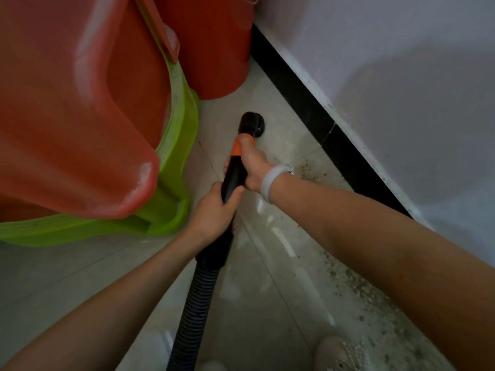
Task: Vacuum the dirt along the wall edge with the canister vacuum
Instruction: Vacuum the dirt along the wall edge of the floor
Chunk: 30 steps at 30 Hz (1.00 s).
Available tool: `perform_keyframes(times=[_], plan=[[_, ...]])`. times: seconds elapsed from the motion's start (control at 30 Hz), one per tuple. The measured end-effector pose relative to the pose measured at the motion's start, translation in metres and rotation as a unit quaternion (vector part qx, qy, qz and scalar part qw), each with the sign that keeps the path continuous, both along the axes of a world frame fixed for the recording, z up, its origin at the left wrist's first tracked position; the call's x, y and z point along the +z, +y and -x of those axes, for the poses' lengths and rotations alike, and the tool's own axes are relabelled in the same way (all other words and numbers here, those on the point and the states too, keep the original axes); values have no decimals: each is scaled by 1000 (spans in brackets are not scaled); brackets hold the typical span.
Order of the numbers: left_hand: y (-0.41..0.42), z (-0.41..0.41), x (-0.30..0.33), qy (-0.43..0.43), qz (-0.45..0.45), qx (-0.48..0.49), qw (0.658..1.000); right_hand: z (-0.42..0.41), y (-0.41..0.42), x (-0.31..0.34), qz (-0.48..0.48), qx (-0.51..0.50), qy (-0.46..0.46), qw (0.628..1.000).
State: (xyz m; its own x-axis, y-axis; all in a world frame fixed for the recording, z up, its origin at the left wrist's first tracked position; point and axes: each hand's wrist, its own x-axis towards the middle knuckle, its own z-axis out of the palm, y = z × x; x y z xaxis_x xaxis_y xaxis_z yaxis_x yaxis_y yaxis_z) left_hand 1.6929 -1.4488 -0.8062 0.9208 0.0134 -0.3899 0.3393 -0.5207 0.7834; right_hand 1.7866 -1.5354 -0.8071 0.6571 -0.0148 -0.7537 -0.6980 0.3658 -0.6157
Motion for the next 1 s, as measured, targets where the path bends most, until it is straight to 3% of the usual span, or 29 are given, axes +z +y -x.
perform_keyframes(times=[0.27, 0.47, 0.67, 0.83, 1.0], plan=[[-8, -32, 5, 23, 32, -51, 998, -20, -17, 3, 7, -41, 4, 999], [-15, 4, -6, 31, 28, -127, 991, 27, -42, -9, 30, -91, 19, 995], [-18, 34, -13, 99, 114, -170, 974, 72, -71, -22, 51, -131, 42, 989], [-30, 15, -12, 59, 79, -140, 985, 45, -73, -16, 92, -81, 2, 993], [-42, -7, -6, 26, 90, -66, 993, 5, -66, -1, 55, -19, -28, 998]])
